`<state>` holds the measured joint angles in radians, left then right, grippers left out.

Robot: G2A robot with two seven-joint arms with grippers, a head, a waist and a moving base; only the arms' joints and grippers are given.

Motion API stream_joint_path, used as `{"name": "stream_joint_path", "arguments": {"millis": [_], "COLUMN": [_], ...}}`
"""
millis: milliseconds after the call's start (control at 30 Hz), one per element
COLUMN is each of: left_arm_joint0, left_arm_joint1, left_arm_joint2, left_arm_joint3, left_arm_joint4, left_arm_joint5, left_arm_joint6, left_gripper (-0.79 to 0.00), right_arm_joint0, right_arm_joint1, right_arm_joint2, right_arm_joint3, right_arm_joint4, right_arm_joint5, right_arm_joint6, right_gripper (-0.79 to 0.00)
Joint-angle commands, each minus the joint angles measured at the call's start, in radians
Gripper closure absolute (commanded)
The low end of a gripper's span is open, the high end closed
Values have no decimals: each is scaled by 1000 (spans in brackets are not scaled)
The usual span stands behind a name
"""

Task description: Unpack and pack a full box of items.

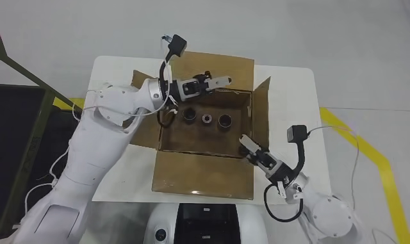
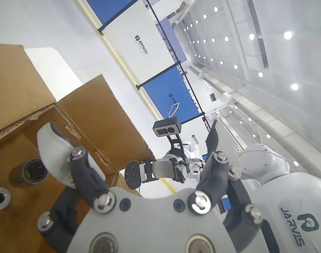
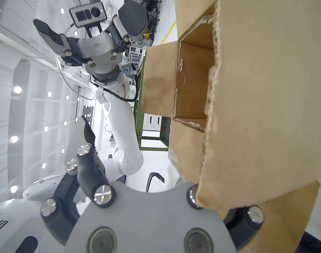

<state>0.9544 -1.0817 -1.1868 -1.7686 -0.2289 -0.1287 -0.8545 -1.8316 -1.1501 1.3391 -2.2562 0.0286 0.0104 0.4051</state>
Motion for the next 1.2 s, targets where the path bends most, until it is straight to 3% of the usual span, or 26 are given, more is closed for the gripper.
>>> {"name": "stream_joint_path", "arguments": {"millis": [0, 367, 633, 1167], "left_arm_joint0": [11, 82, 81, 12], "left_arm_joint1": [6, 33, 53, 97], "left_arm_joint2": [-38, -170, -257, -445], "left_arm_joint3": [-7, -57, -48, 170], "left_arm_joint4": [-9, -28, -32, -53], "left_arm_joint5": [-1, 9, 11, -42], "left_arm_joint6": [-6, -101, -205, -361], "left_gripper": [-785, -785, -785, -785], "right_arm_joint0": [-14, -41, -31, 19], "right_arm_joint1": [1, 1, -5, -12], "right_arm_joint2": [21, 88, 95, 100], "right_arm_joint3": [-2, 29, 85, 174], "right_arm_joint4": [6, 39, 35, 42], "right_arm_joint5": [-2, -8, -15, -18], "right_arm_joint6": [-22, -94, -171, -200], "right_gripper": [-785, -785, -785, -785]}}
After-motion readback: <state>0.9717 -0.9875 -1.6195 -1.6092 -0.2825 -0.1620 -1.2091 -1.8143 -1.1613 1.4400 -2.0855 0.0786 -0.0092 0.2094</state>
